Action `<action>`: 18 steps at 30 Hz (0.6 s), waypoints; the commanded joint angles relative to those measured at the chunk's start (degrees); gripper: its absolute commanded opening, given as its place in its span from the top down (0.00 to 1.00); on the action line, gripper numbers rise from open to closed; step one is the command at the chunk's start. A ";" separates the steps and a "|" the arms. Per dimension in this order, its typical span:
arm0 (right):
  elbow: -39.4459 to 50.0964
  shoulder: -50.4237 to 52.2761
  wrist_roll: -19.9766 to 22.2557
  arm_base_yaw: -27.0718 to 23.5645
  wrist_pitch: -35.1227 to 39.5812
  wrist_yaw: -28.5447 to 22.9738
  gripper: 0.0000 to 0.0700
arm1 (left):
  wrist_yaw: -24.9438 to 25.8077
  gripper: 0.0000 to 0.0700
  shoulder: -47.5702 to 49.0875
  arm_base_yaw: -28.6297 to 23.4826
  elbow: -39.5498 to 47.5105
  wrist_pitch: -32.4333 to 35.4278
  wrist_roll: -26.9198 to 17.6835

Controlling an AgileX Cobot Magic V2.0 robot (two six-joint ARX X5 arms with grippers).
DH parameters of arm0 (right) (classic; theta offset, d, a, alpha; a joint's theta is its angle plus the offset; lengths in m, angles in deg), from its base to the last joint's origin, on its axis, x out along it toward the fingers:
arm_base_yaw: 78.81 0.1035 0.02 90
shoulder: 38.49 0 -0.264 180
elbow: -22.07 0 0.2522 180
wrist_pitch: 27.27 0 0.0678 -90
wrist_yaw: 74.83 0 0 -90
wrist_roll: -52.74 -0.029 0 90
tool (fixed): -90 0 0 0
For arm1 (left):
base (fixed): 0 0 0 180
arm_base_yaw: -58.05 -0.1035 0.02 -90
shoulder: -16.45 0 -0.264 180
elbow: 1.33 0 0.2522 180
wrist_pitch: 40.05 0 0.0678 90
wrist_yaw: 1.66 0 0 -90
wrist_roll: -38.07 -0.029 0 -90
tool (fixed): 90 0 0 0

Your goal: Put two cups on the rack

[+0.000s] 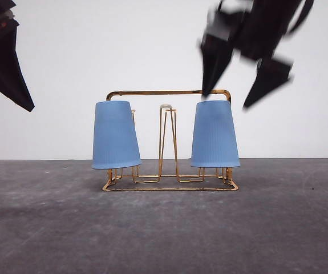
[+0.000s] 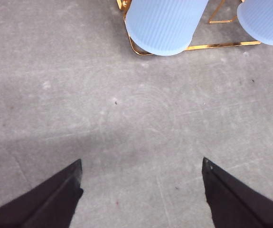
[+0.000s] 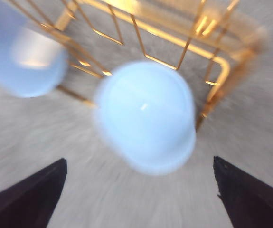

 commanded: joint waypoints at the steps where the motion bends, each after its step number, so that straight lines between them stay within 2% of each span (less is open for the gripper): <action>1: -1.98 1.52 0.22 0.31 -5.85 0.07 0.11 | -0.07 0.35 -0.39 0.22 -0.24 0.37 0.17; 6: -1.78 7.12 1.14 0.35 -12.70 -0.02 0.12 | -0.07 0.35 -0.39 0.22 -0.24 0.37 0.17; 9: 0.22 10.74 1.39 0.35 -12.72 0.00 0.12 | -0.07 0.35 -0.39 0.24 -0.24 0.33 0.17; 13: 6.74 16.53 1.44 0.96 -8.05 0.04 0.12 | -0.07 0.35 -0.39 0.22 -0.24 0.31 0.17; 18: 20.24 24.46 1.26 1.37 2.07 0.06 0.18 | -0.07 0.35 -0.39 0.23 -0.24 0.15 0.17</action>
